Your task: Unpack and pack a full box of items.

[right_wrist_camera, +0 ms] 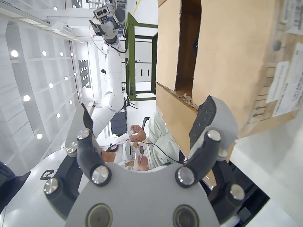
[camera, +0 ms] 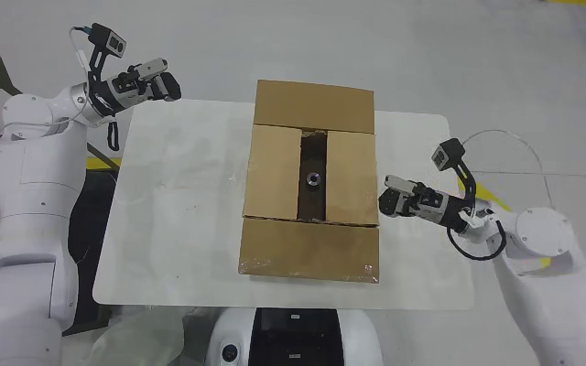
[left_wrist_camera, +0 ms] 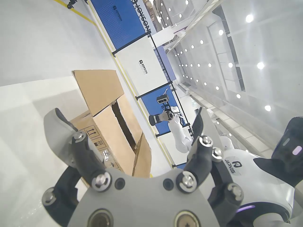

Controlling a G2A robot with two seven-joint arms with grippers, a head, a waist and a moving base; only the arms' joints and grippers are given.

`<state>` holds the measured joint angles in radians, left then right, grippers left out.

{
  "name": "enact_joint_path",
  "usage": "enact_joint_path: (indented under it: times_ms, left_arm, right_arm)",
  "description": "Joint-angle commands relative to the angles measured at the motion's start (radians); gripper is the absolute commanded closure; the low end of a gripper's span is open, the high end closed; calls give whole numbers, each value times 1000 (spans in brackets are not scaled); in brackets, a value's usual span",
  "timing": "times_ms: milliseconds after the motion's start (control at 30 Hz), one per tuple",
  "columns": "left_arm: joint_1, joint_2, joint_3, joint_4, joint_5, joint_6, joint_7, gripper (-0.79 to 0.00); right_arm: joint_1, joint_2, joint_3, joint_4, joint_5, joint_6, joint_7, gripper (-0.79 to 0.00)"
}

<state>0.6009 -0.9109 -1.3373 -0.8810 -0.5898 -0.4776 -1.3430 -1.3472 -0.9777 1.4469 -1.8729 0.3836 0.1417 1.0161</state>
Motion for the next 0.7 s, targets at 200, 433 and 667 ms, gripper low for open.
enact_joint_path:
  times_ms: [200, 433, 667]
  left_arm:
    - [0, 0, 0, 0, 0, 0, 0, -785]
    - [0, 0, 0, 0, 0, 0, 0, -785]
    - [0, 0, 0, 0, 0, 0, 0, -785]
  right_arm:
    - [142, -22, -184, 30, -53, 82, -58, -785]
    - [203, -37, -272, 71, -64, 90, -75, -785]
    - [203, -37, -272, 71, -64, 90, -75, -785]
